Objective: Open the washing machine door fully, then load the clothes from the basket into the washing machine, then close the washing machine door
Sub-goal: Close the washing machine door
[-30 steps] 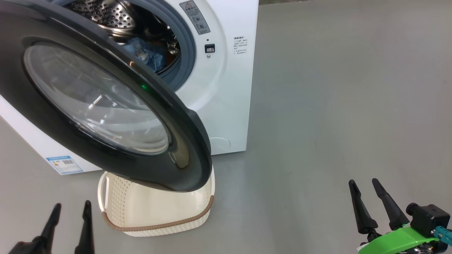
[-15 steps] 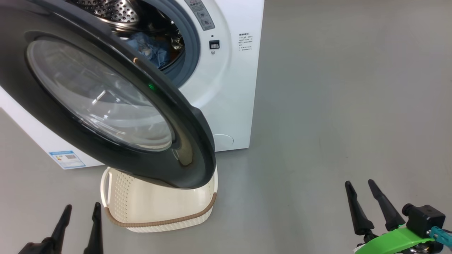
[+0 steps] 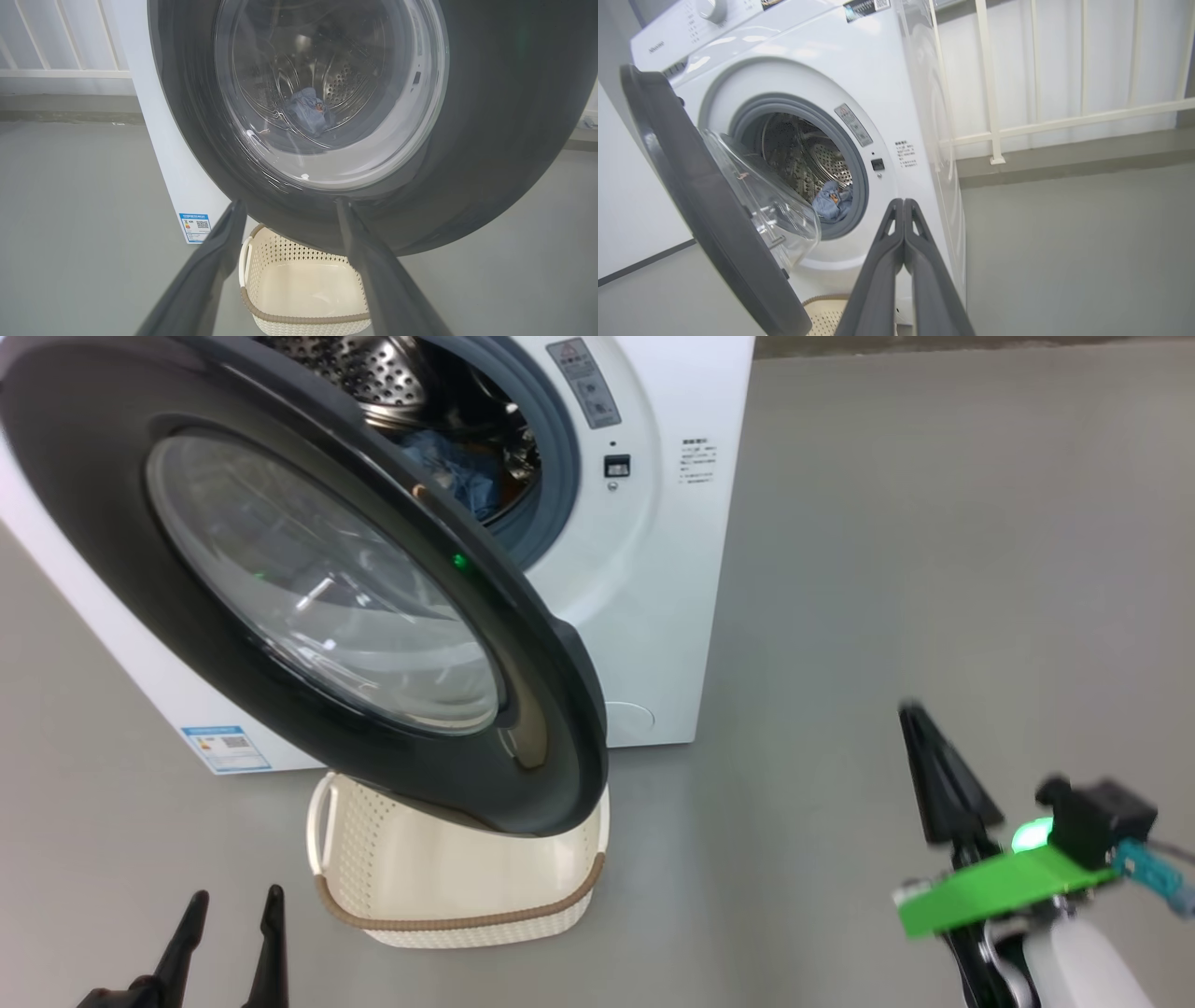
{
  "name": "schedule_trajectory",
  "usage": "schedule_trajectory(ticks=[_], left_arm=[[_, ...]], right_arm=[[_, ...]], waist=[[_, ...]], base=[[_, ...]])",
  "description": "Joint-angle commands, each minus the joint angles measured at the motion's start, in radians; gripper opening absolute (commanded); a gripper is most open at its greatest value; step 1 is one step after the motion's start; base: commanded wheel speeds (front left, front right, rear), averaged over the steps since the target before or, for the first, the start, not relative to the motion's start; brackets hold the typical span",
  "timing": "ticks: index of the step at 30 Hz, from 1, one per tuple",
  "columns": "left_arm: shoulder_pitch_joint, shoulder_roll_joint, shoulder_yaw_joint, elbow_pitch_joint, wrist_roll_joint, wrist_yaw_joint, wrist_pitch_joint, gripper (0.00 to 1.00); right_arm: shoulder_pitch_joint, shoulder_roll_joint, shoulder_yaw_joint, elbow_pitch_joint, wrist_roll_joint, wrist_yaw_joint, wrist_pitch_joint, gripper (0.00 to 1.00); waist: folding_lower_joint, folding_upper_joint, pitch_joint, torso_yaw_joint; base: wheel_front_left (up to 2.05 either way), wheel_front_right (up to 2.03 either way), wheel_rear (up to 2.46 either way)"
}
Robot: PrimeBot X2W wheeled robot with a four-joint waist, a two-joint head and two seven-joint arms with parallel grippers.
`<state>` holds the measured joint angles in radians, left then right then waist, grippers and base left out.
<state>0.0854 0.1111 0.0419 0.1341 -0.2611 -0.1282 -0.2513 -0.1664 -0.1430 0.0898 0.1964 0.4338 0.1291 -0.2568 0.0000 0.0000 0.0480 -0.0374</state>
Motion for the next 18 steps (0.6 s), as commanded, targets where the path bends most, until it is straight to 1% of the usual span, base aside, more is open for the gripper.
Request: schedule_trajectory(ticks=[1, 4, 8, 9, 12, 13, 14, 15, 18], left_arm=[[-0.008, 0.009, 0.031, -0.029, -0.007, -0.003, -0.01, 1.0], [-0.006, 0.003, 0.031, -0.041, -0.007, -0.003, -0.01, 1.0], [0.002, -0.008, 0.026, -0.056, -0.005, -0.003, -0.01, 1.0], [0.002, -0.008, 0.026, -0.056, -0.005, -0.003, -0.01, 1.0], [0.007, -0.015, 0.02, -0.064, -0.005, -0.003, -0.01, 1.0], [0.008, -0.018, 0.019, -0.067, -0.005, -0.003, -0.01, 1.0], [0.009, -0.023, 0.019, -0.071, -0.006, -0.003, -0.01, 1.0], [0.009, -0.023, 0.019, -0.071, -0.006, -0.003, -0.01, 1.0], [0.007, -0.029, 0.017, -0.077, -0.007, -0.003, -0.01, 1.0]], right_arm=[[-0.067, 0.003, 0.041, -0.059, 0.005, 0.002, -0.005, 0.0], [-0.116, 0.011, 0.079, -0.128, 0.009, 0.002, -0.005, 0.0], [-0.154, 0.023, 0.157, -0.225, 0.019, 0.002, -0.005, 0.0], [-0.154, 0.023, 0.157, -0.225, 0.019, 0.002, -0.005, 0.0], [-0.163, 0.029, 0.227, -0.269, 0.029, 0.002, -0.005, 0.0], [-0.163, 0.03, 0.255, -0.274, 0.033, 0.002, -0.005, 0.0], [-0.162, 0.028, 0.315, -0.269, 0.039, 0.002, -0.005, 0.0], [-0.162, 0.028, 0.315, -0.269, 0.039, 0.002, -0.005, 0.0], [-0.155, 0.023, 0.405, -0.226, 0.052, 0.002, -0.005, 0.0]], waist=[[0.0, 0.0, -0.009, 0.013], [0.0, 0.0, -0.015, 0.029], [0.0, 0.0, -0.022, 0.049], [0.0, 0.0, -0.022, 0.049], [0.0, 0.0, -0.022, 0.064], [0.0, 0.0, -0.021, 0.069], [0.0, 0.0, -0.018, 0.078], [0.0, 0.0, -0.018, 0.078], [0.0, 0.0, -0.008, 0.092]], base=[[0.0, 0.0, 0.0], [0.0, 0.0, 0.0], [0.0, 0.0, 0.0], [0.0, 0.0, 0.0], [0.0, 0.0, 0.0], [0.0, 0.0, 0.0], [0.0, 0.0, 0.0], [0.0, 0.0, 0.0], [0.0, 0.0, 0.0]])
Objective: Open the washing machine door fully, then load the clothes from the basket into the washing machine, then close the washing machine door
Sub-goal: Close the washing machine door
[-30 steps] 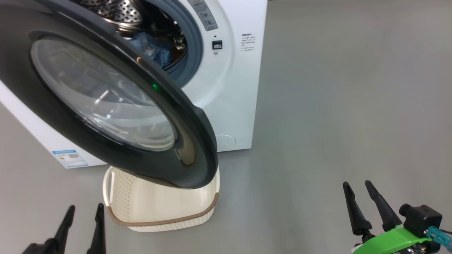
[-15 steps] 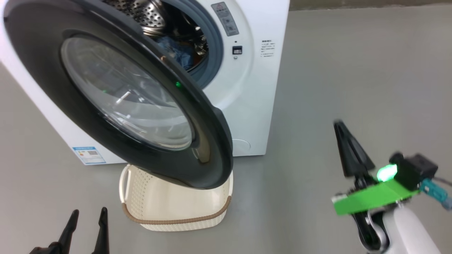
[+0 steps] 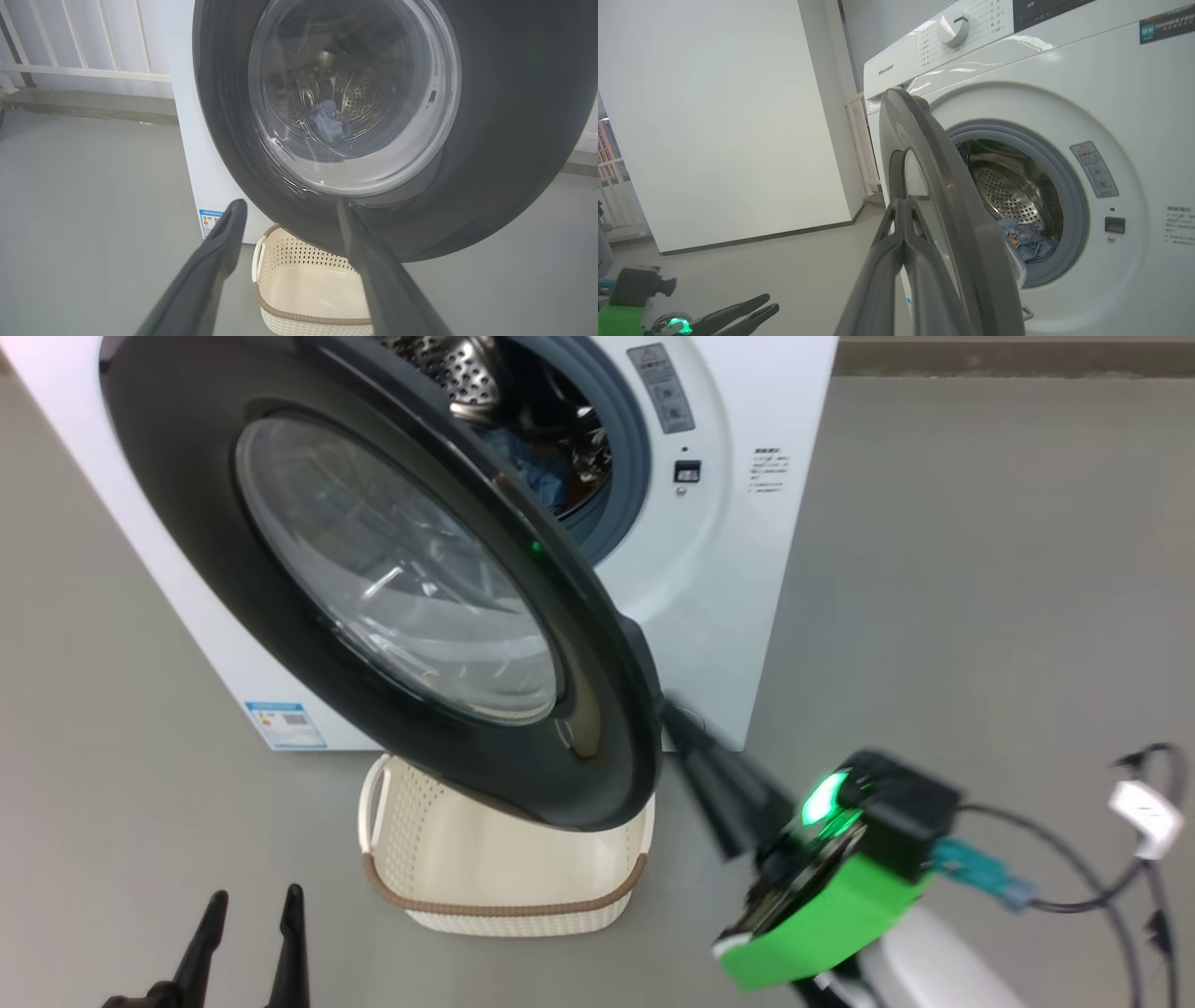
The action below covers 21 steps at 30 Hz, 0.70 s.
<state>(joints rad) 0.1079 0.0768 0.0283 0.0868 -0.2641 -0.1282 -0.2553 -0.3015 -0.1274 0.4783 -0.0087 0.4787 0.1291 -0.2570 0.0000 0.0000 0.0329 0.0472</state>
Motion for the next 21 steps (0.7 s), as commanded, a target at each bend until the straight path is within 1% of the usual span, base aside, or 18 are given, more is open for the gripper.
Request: schedule_trajectory(ticks=[1, 5, 9, 15, 21], left_arm=[[-0.018, 0.003, 0.029, -0.03, -0.004, -0.003, -0.006, 1.0], [-0.034, -0.004, 0.022, -0.031, -0.003, -0.003, -0.006, 1.0], [-0.053, -0.012, 0.017, -0.029, -0.005, -0.003, -0.006, 1.0], [-0.087, -0.019, 0.009, -0.024, -0.008, -0.003, -0.006, 1.0], [-0.107, -0.023, 0.005, -0.018, -0.007, -0.003, -0.006, 1.0]], right_arm=[[-0.018, 0.006, 0.042, -0.001, 0.012, 0.002, -0.005, 0.0], [-0.013, 0.006, 0.117, 0.101, 0.042, 0.002, -0.005, 0.0], [-0.035, 0.01, 0.156, 0.199, 0.069, 0.002, -0.005, 0.0], [-0.104, 0.022, 0.141, 0.288, 0.091, 0.002, -0.005, 0.0], [-0.15, 0.035, 0.105, 0.328, 0.096, 0.002, -0.005, 0.0]], waist=[[0.0, 0.0, 0.011, 0.013], [0.0, 0.0, 0.033, 0.031], [0.0, 0.0, 0.063, 0.045], [0.0, 0.0, 0.102, 0.058], [0.0, 0.0, 0.12, 0.068]], base=[[0.0, 0.0, 0.0], [0.0, 0.0, 0.0], [0.0, 0.0, 0.0], [0.0, 0.0, 0.0], [0.0, 0.0, 0.0]])
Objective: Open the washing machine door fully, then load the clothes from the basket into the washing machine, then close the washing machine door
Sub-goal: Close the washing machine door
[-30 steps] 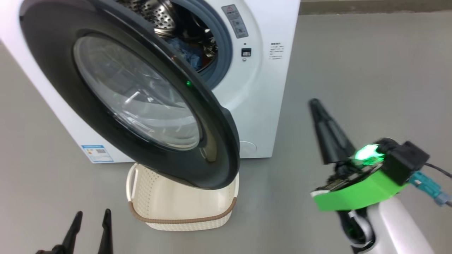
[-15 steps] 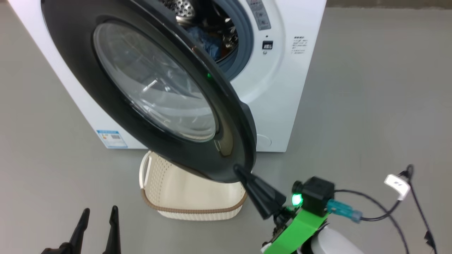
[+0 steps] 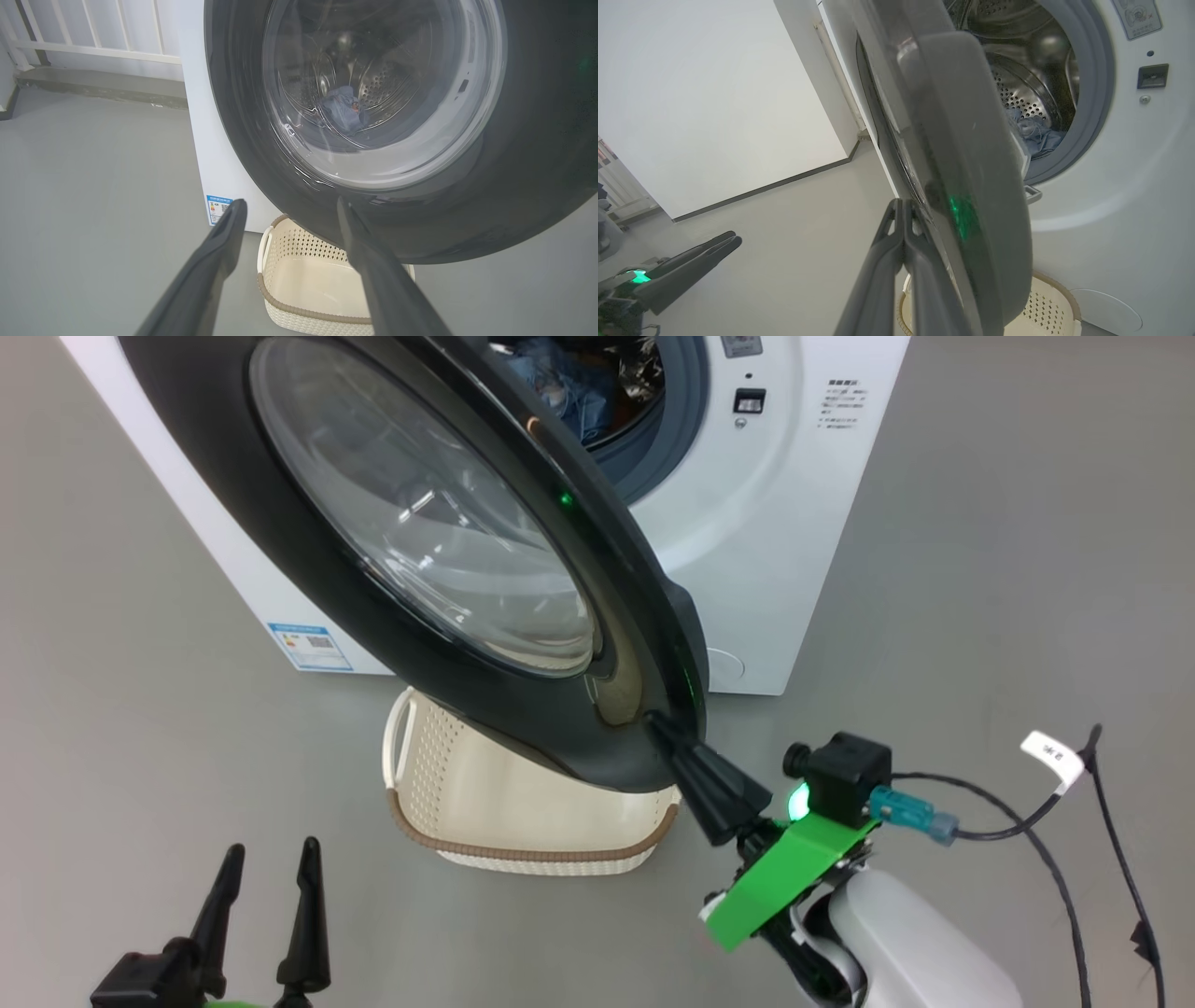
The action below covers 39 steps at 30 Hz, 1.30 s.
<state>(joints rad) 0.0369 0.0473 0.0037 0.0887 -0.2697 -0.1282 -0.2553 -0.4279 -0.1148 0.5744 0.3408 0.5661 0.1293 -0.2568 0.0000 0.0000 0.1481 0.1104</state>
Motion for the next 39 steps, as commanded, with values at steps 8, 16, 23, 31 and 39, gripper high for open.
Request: schedule_trajectory(ticks=[8, 16, 23, 31, 39], left_arm=[[-0.06, 0.005, 0.027, -0.026, 0.0, -0.003, -0.006, 1.0], [-0.107, 0.004, 0.01, -0.038, 0.002, -0.003, -0.006, 1.0], [-0.15, 0.003, -0.019, -0.049, -0.004, -0.003, -0.006, 1.0], [-0.206, 0.003, -0.061, -0.06, -0.02, -0.003, -0.006, 1.0], [-0.25, 0.003, -0.091, -0.065, -0.031, -0.003, -0.006, 1.0]], right_arm=[[-0.065, 0.025, -0.071, -0.005, -0.001, 0.001, -0.005, 0.0], [-0.137, 0.002, -0.162, 0.014, -0.013, 0.001, -0.005, 0.0], [-0.222, -0.022, -0.243, 0.044, -0.024, 0.001, -0.005, 0.0], [-0.341, -0.047, -0.338, 0.087, -0.046, 0.001, -0.005, 0.0], [-0.448, -0.06, -0.386, 0.14, -0.027, 0.001, -0.005, 0.0]], waist=[[0.0, 0.0, 0.032, 0.015], [0.0, 0.0, 0.083, 0.03], [0.0, 0.0, 0.131, 0.056], [0.0, 0.0, 0.197, 0.1], [0.0, 0.0, 0.248, 0.138]], base=[[0.0, 0.0, 0.0], [0.0, 0.0, 0.0], [0.0, 0.0, 0.0], [0.0, 0.0, 0.0], [0.0, 0.0, 0.0]])
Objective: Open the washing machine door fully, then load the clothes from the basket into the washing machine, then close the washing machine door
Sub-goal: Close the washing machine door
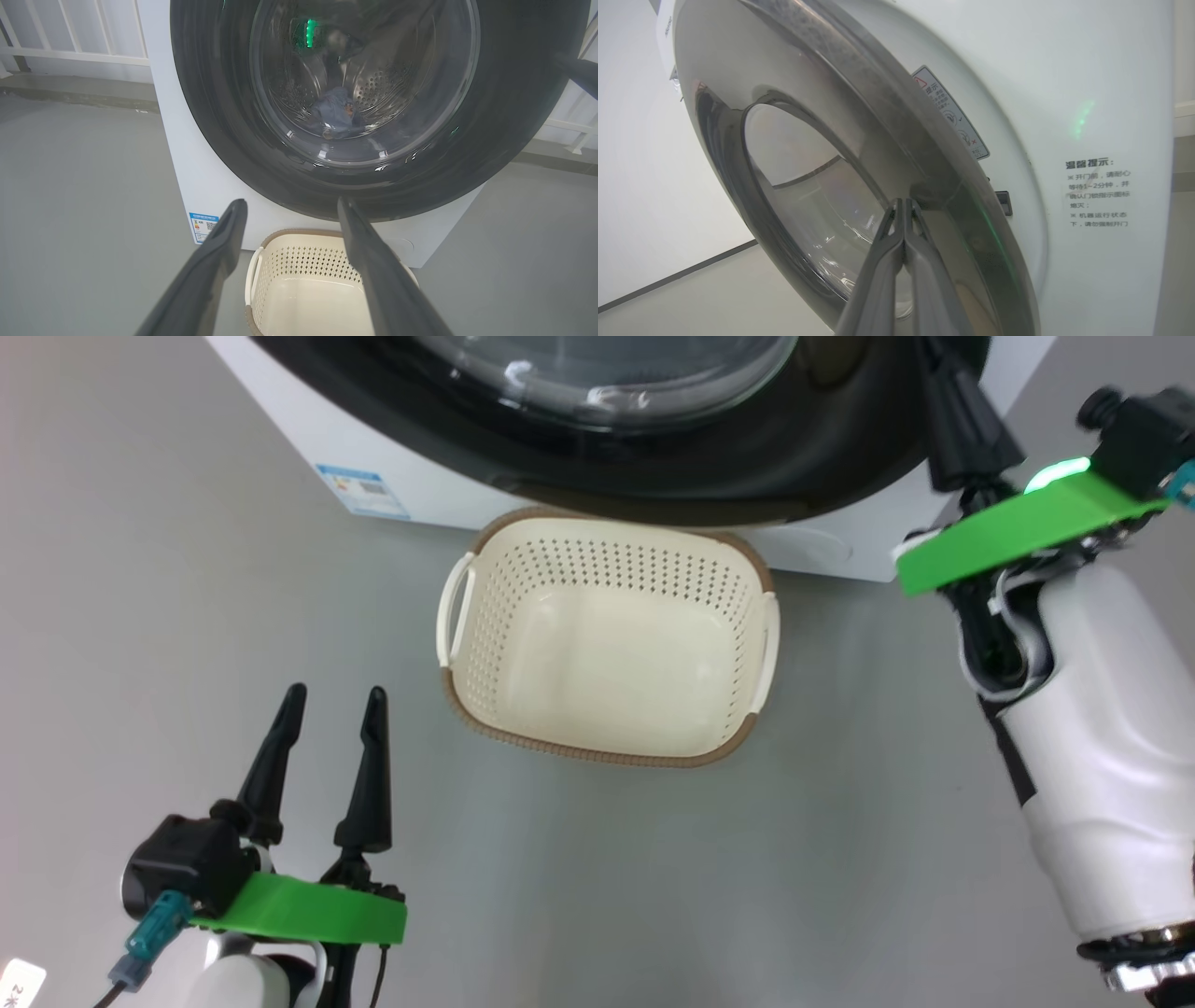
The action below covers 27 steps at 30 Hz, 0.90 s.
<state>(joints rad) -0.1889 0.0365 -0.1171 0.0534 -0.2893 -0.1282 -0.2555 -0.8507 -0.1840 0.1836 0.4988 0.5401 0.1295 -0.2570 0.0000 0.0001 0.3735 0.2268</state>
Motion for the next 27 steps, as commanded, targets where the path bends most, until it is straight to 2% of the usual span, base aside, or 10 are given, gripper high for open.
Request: schedule_trajectory(ticks=[1, 15, 20, 27], left_arm=[[-0.028, 0.014, 0.026, -0.032, -0.013, -0.003, -0.006, 1.0], [-0.067, 0.014, -0.005, -0.019, -0.023, -0.003, -0.006, 1.0], [-0.075, 0.014, -0.005, -0.016, -0.019, -0.003, -0.006, 1.0], [-0.072, 0.014, 0.003, -0.004, -0.017, -0.003, -0.006, 1.0]], right_arm=[[-0.037, 0.01, -0.005, -0.015, 0.003, 0.001, -0.005, 0.0], [-0.135, 0.052, -0.167, -0.016, -0.062, 0.001, -0.005, 0.0], [-0.148, 0.06, -0.175, -0.016, -0.076, 0.001, -0.005, 0.0], [-0.118, 0.054, -0.126, -0.012, -0.072, 0.001, -0.005, 0.0]], waist=[[0.0, -0.0001, 0.028, 0.026], [0.0, -0.0001, 0.069, 0.058], [0.0, -0.0001, 0.072, 0.06], [0.0, -0.0001, 0.057, 0.052]], base=[[0.0, 0.0, 0.0], [0.0, 0.0, 0.0], [0.0, 0.0, 0.0], [0.0, 0.0, 0.0]])
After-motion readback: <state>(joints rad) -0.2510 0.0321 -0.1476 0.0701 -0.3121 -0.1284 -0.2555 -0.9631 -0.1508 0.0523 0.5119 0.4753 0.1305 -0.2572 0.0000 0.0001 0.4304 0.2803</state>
